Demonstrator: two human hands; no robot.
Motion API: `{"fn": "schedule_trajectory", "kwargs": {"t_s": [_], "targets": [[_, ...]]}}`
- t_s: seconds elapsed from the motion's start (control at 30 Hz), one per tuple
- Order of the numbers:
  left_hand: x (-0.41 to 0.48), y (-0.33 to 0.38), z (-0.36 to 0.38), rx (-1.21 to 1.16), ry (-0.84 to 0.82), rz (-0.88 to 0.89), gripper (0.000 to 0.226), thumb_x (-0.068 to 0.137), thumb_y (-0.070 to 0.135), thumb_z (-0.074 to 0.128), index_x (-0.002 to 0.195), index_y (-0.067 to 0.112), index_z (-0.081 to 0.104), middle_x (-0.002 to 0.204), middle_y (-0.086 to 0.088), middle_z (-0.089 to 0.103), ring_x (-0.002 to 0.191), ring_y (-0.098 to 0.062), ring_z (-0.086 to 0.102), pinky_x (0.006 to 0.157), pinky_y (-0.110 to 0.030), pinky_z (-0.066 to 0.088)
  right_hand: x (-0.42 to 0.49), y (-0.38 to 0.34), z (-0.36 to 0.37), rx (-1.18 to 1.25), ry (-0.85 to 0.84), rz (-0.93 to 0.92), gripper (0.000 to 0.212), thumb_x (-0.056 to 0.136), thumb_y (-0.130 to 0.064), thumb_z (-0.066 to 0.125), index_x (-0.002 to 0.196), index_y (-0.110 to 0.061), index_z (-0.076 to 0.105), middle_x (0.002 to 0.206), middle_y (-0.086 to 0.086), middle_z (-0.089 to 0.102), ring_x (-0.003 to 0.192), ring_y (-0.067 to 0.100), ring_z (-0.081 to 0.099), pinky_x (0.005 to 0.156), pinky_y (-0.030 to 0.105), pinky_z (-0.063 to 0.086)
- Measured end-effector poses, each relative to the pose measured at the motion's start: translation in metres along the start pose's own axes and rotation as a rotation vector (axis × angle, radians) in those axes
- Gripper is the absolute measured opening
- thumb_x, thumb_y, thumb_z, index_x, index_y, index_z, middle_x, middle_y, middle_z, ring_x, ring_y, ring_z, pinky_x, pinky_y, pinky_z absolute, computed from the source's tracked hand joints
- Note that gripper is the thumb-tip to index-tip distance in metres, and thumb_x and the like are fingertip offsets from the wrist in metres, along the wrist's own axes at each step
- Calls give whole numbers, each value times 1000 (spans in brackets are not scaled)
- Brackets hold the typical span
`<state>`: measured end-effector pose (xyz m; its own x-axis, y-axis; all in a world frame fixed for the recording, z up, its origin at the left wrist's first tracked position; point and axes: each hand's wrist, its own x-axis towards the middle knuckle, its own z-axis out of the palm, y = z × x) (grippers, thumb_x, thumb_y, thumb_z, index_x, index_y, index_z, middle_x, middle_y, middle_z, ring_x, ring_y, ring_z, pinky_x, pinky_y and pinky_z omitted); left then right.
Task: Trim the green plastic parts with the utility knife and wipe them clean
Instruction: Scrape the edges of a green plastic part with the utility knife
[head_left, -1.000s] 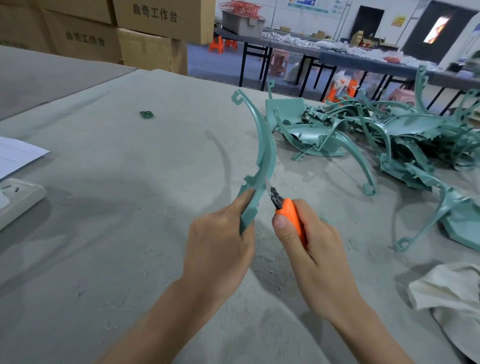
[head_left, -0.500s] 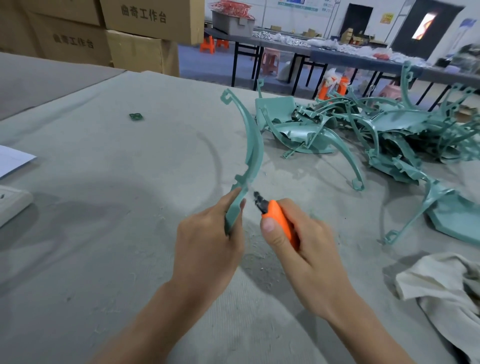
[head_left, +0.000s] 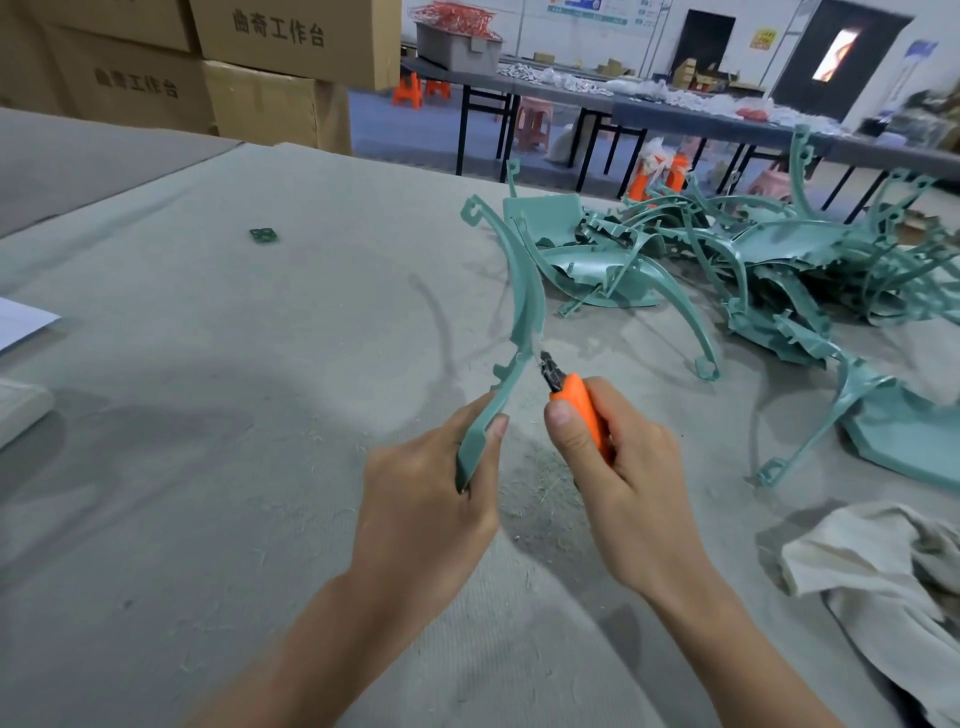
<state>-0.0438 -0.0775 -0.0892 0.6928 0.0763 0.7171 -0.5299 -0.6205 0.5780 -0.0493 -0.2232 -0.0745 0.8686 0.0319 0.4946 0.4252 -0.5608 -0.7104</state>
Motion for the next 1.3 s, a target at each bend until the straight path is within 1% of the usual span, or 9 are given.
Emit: {"fn": "schedule_trajectory", "kwargs": {"t_s": [0.23, 0.37, 0.5, 0.57, 0.67, 0.77, 1.0, 1.13, 1.3], "targets": [[-6, 5, -2, -47, -55, 94, 31, 85, 24, 54, 104, 11, 74, 48, 14, 45, 55, -9, 48, 50, -2, 27, 13, 10, -15, -6, 94, 59, 39, 95, -59, 42, 70, -28, 44, 56, -12, 42, 47, 6, 38, 48, 42, 40], [-4, 7, 0, -80, -25, 67, 30, 86, 25, 54, 103, 12, 75, 45, 16, 24, 49, -7, 38, 46, 2, 22, 19, 17, -29, -3, 157, 82, 57, 92, -62, 41, 80, -8, 53, 63, 7, 42, 51, 19, 38, 50, 48, 37], [0, -2, 2, 112, 14, 64, 27, 82, 15, 56, 101, 9, 75, 48, 6, 52, 62, -9, 44, 53, -6, 29, 12, 10, -30, 58, 62, -41, 47, 96, -54, 43, 80, -11, 56, 62, 10, 43, 48, 22, 38, 44, 37, 33], [0, -9, 2, 173, 31, 48, 33, 76, 5, 61, 107, 8, 74, 60, -3, 66, 72, -19, 48, 54, -20, 34, 8, 6, -28, -17, -49, -128, 37, 97, -50, 45, 78, -20, 54, 57, 3, 42, 46, 14, 39, 47, 20, 28], [3, -15, 0, 174, 43, 46, 36, 81, 9, 52, 110, 8, 73, 80, -5, 75, 70, -20, 55, 55, -22, 37, 5, 3, -28, -107, -142, -167, 32, 96, -52, 48, 80, -24, 55, 57, -2, 45, 50, 15, 44, 51, 18, 28], [4, -15, 0, 183, 52, 53, 35, 80, 5, 55, 110, 7, 73, 86, -6, 76, 73, -20, 56, 57, -21, 38, 5, 1, -26, -124, -171, -181, 28, 95, -53, 48, 82, -29, 55, 58, -2, 47, 51, 16, 46, 51, 19, 30], [2, -11, -1, 168, -37, 31, 43, 67, -4, 66, 109, 6, 73, 52, -1, 56, 65, -18, 42, 55, -13, 24, 5, 5, -20, -64, -105, -143, 24, 95, -52, 49, 78, -34, 51, 55, -7, 40, 47, 9, 39, 50, 14, 26], [-1, -9, -1, 134, -52, 78, 37, 74, 5, 61, 109, 5, 73, 53, 1, 57, 66, -15, 44, 58, -6, 26, 8, 10, -21, -65, -32, -97, 27, 95, -53, 48, 73, -36, 48, 56, 4, 40, 47, 14, 37, 48, 16, 25], [-6, -5, 1, 16, -66, 158, 43, 65, -5, 69, 106, 7, 73, 64, 12, 63, 60, -3, 41, 57, 1, 30, 19, 19, -26, -82, 167, -18, 34, 95, -54, 44, 83, -26, 60, 52, -8, 41, 46, 10, 43, 44, 17, 38]]}}
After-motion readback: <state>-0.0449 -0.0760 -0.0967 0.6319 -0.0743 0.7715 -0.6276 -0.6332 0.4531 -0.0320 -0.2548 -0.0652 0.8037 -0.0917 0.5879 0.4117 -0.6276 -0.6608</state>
